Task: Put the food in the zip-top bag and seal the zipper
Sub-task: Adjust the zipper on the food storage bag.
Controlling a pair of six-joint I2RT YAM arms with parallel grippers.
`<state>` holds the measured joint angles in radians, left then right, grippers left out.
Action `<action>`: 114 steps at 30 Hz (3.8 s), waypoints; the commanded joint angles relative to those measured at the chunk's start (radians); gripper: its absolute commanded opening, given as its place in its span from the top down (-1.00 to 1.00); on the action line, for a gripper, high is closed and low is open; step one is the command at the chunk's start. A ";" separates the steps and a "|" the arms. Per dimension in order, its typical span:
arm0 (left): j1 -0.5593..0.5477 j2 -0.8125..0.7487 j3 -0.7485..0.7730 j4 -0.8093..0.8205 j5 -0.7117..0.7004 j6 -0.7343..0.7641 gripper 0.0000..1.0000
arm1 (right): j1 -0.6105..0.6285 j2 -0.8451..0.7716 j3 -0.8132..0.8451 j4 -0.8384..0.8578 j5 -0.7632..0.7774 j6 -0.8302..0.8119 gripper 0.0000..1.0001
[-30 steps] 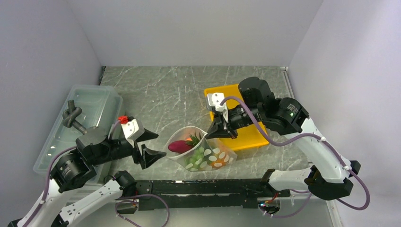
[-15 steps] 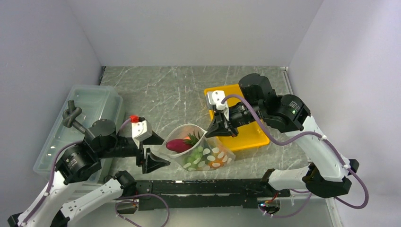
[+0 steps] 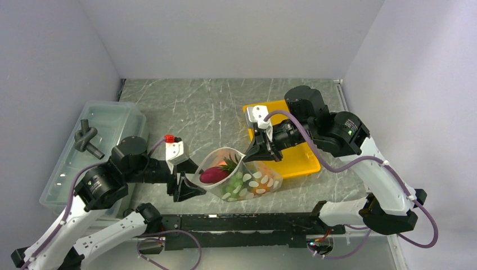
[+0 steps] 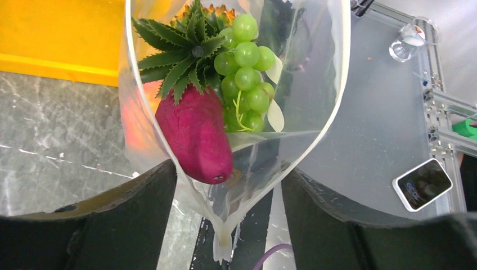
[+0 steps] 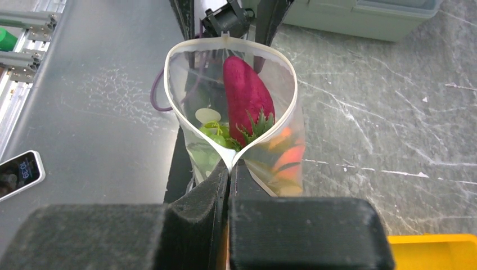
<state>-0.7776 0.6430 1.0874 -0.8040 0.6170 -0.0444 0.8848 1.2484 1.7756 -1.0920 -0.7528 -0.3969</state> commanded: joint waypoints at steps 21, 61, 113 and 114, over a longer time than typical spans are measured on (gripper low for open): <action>0.003 0.111 0.015 0.024 0.078 0.051 1.00 | -0.005 -0.010 0.076 0.151 0.087 0.088 1.00; 0.003 0.289 0.148 0.068 -0.557 -0.619 1.00 | -0.002 -0.053 -0.222 0.430 0.540 0.506 -0.20; 0.004 0.319 0.163 -0.185 -0.804 -1.565 1.00 | 0.313 -0.074 -0.811 1.292 0.757 0.206 -0.24; 0.004 0.318 0.164 -0.187 -0.803 -1.564 1.00 | 0.313 -0.069 -0.812 1.296 0.757 0.206 -0.24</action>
<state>-0.7757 0.9722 1.2400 -1.0378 -0.2062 -1.5845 1.1942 1.1679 0.9672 0.1066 -0.0040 -0.1802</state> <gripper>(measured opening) 0.015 0.618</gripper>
